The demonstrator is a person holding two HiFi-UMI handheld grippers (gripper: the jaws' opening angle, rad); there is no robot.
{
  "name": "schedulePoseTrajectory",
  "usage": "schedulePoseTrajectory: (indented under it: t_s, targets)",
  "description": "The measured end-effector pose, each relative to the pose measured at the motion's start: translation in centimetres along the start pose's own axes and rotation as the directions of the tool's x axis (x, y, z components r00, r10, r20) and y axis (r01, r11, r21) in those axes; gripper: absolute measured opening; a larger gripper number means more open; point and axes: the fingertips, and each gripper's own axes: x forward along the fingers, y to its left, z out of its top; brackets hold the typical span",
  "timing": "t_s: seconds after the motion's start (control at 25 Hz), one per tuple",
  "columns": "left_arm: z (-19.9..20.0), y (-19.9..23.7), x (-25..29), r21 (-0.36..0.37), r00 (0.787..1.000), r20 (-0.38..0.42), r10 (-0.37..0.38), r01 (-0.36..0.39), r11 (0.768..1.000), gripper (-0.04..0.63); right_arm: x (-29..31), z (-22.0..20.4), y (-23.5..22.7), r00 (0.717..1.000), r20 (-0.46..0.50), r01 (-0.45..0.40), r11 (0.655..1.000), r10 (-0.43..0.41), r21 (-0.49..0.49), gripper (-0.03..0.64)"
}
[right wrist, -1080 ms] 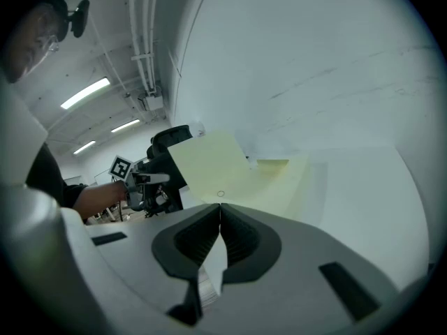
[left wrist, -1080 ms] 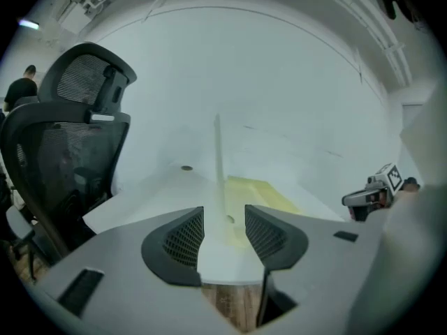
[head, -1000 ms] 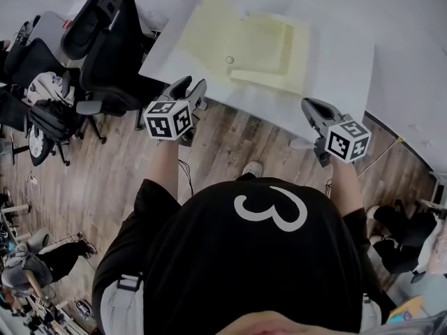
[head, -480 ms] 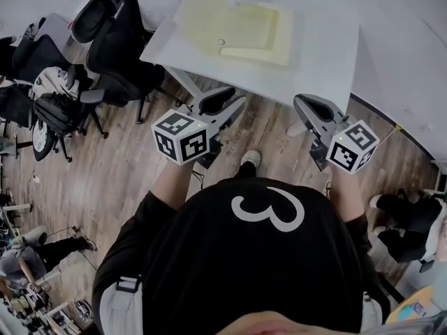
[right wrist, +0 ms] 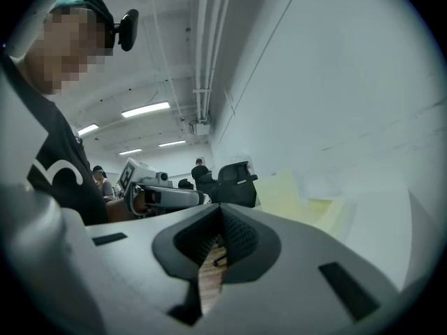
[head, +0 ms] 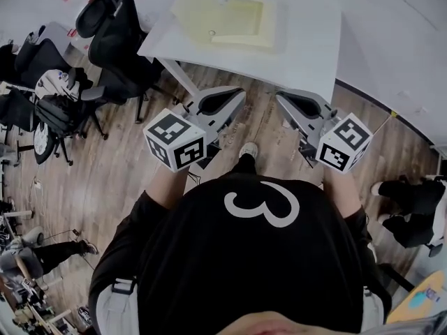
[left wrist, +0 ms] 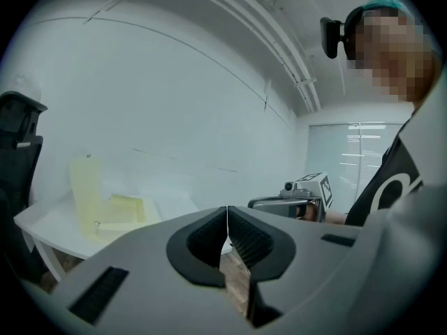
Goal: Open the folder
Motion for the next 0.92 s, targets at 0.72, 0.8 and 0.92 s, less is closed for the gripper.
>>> schedulePoseTrajectory:
  t_s: [0.72,0.8,0.92]
  targets:
    - [0.9,-6.6,-4.1,0.153,1.000,-0.016,-0.022,0.024,0.988,0.020,-2.8,2.2,7.8,1.000,0.003,0.007,0.996,-0.007,-0.092,0.024]
    - [0.8,-7.1,-4.5,0.161,1.000,-0.017,-0.026,0.028,0.987,0.020,-3.0,2.1,8.3,1.000,-0.001,0.011,0.995,-0.011,-0.097,0.023]
    - [0.4,-7.8,-4.9,0.180,0.999,-0.024,-0.024,0.028,0.983,0.020,-3.5,2.2,8.8,1.000,0.000,0.015,0.995,-0.015,-0.098,0.024]
